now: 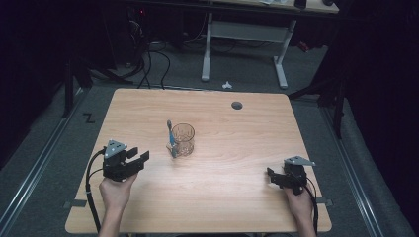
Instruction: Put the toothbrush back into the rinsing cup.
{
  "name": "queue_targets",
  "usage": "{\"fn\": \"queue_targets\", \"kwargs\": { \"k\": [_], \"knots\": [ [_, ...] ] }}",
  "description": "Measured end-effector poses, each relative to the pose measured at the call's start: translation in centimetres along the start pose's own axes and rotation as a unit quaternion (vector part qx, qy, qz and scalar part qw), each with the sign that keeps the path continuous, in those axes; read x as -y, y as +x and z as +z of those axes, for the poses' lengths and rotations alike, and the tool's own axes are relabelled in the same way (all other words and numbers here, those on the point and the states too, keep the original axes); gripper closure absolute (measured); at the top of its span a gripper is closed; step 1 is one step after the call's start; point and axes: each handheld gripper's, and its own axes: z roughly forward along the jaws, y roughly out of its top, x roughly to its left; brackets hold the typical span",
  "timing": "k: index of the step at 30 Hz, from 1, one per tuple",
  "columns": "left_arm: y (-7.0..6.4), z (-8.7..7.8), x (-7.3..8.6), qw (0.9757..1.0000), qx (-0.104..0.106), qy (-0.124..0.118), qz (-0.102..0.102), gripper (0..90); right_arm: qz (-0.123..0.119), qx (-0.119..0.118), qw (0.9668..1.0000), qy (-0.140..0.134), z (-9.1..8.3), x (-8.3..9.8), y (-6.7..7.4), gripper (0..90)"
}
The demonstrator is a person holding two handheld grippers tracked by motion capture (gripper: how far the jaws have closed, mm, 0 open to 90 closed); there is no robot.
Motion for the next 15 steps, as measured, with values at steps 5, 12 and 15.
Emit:
{"fn": "queue_targets", "kwargs": {
  "k": [5,12,15],
  "knots": [
    [0.09,0.04,0.28,1.0000,-0.001,0.002,-0.003,50.8,0.000,0.000,1.0000,0.000,0.00,0.00,0.00,24.2],
    [0.20,0.09,0.77,1.0000,-0.005,0.007,-0.004,50.7,0.000,0.000,1.0000,0.000,0.00,0.00,0.00,24.2],
    [0.30,0.08,0.95,0.9999,-0.007,0.009,-0.006,50.6,0.000,0.000,1.0000,0.000,0.00,0.00,0.00,24.2]
  ]
}}
